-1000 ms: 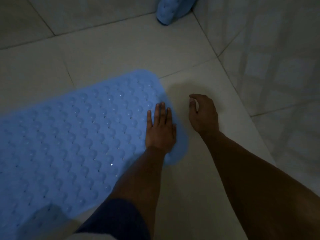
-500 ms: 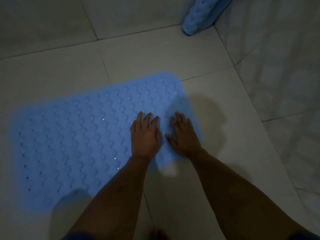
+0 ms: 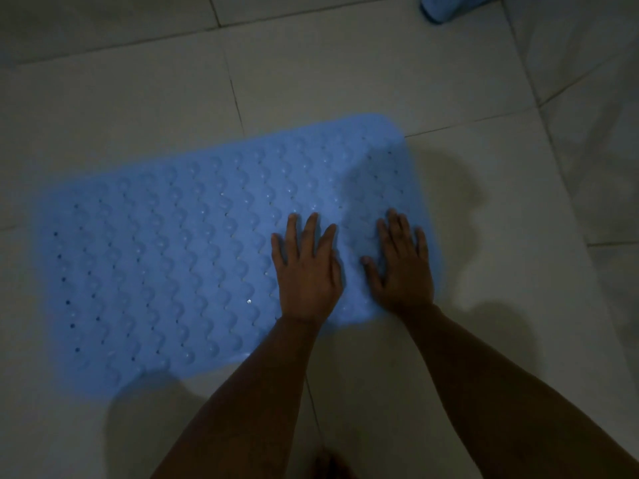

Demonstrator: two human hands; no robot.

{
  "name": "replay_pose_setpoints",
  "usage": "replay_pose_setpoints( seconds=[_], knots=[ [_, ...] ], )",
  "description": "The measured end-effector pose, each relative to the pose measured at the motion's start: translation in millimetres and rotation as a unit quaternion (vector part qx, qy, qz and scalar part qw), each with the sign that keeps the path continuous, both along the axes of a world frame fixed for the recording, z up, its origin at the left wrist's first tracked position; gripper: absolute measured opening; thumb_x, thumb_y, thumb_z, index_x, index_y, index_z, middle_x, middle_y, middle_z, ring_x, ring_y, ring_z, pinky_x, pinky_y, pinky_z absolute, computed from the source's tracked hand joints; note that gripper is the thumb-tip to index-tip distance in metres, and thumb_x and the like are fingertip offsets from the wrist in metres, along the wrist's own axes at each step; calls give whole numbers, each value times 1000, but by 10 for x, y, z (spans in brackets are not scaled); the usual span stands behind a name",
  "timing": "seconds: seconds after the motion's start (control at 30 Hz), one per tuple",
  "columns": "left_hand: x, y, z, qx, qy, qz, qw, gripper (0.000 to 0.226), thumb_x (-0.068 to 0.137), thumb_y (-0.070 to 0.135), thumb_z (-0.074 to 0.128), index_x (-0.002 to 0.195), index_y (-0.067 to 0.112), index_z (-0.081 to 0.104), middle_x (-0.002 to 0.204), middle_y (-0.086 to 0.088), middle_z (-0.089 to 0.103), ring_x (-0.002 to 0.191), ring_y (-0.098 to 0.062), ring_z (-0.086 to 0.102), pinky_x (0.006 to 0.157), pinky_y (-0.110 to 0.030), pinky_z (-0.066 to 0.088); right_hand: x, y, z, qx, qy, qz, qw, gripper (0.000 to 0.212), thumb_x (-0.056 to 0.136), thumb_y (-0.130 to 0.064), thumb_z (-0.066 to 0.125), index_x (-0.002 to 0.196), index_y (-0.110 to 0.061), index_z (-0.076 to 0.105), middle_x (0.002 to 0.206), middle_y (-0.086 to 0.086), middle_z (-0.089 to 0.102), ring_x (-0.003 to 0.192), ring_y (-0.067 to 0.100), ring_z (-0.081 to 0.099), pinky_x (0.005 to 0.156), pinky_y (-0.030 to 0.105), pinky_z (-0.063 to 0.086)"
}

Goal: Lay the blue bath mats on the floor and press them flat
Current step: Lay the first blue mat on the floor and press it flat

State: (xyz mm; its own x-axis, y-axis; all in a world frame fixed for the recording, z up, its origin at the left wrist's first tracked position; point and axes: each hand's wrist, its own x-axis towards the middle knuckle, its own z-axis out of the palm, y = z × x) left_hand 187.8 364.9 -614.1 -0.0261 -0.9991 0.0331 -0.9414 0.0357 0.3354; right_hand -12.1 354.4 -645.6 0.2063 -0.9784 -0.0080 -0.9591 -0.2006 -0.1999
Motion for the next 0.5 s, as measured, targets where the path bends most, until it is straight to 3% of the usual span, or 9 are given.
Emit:
replay_pose_setpoints(
  seconds=[0.13,0.23,0.3,0.37,0.5],
  knots=[
    [28,119,85,12,1,-9,1000,50,103,36,42,151,23,51,167,-7,34,159,-37,14,123,-66,16,62,-6,57,39,26,-10,999,78,100,-56,38,159,-10,20,169,10,11,157,25,7,124,55,10],
    [16,261,126,16,-3,-22,1000,50,104,38,45,152,23,51,168,-9,31,159,-39,13,123,-67,17,119,-133,247,129,-55,-73,987,70,101,-57,29,158,-16,28,168,4,18,156,19,12,126,49,8],
    [-46,300,132,15,-12,-43,999,54,102,40,50,153,21,49,169,-11,30,159,-41,13,122,-68,18,98,-370,487,192,-147,-144,960,60,102,-52,40,152,-19,42,162,4,35,151,20,30,124,43,20],
    [-173,307,60,9,-16,-66,998,61,100,44,56,155,19,47,169,-13,27,158,-43,13,120,-70,19,37,-597,737,197,-188,-168,947,53,100,-48,51,146,-22,50,152,5,50,140,24,47,118,38,35],
    [-342,210,-210,15,-12,-95,995,82,101,70,42,162,17,31,172,-16,14,159,-42,5,122,-70,13,0,-743,885,145,-158,-156,964,46,101,-46,50,141,-24,54,142,7,59,132,28,53,109,38,42]
  ],
)
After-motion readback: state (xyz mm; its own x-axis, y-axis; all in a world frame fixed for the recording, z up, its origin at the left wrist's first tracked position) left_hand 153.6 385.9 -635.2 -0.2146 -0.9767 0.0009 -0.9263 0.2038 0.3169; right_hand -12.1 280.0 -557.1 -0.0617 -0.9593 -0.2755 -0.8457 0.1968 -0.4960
